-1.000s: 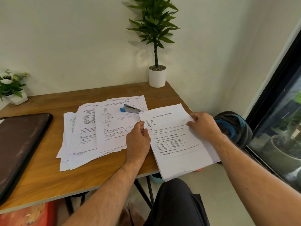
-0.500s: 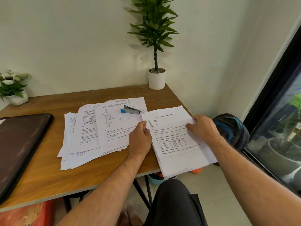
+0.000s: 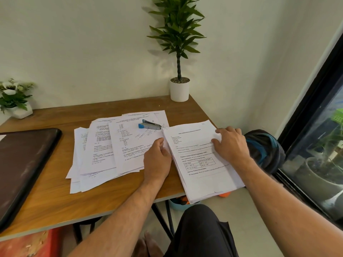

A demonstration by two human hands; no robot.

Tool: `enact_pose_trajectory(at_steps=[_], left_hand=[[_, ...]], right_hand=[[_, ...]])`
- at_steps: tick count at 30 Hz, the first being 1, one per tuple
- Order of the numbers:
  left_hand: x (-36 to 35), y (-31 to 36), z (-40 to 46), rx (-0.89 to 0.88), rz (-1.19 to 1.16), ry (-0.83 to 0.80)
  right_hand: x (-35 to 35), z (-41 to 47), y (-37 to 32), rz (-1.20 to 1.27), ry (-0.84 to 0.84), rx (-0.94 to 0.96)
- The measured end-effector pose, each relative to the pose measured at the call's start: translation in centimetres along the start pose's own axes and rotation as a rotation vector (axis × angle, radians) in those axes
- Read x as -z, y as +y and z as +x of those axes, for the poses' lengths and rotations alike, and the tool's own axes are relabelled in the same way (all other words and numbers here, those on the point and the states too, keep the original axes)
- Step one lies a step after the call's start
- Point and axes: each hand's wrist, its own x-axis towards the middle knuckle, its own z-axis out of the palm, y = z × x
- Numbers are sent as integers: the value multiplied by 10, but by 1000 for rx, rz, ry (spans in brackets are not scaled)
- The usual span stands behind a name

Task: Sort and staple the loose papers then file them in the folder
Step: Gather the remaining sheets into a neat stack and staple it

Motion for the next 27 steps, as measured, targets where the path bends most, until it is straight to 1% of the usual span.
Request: enact_pose_trajectory(at_steps=[3,7,9,11,12,14,16,18,21,25,27], left_hand=[[6,-3,5,7,6,14],[23,-12,10,-9,41,63],[36,-17,15,-38,144,115],[50,-28,23,-31,330,143],[58,-35,27,20,403,112],[72,-54,33,156,466,4],[82,-76,35,215,536,-98],[90,-87,37,209,584,-149],[103,-84,47,204,579,-152],[122,-83,45,197,673,-260],[131,-90,38,187,714,-257]], right_hand=[[2,-1,-12,56,16,110],[1,-7,-37,107,-53,183],[-1,-11,-53,139,-76,206],[-3,-15,-71,171,-93,236],[-5,-17,-80,178,-105,259],[-11,-21,-102,190,-143,293],[-17,-24,-125,200,-194,310],[-21,-24,-144,203,-215,327],[-24,-14,-164,199,-195,351],[-30,-3,-176,196,-199,319],[-35,5,-185,172,-205,313]])
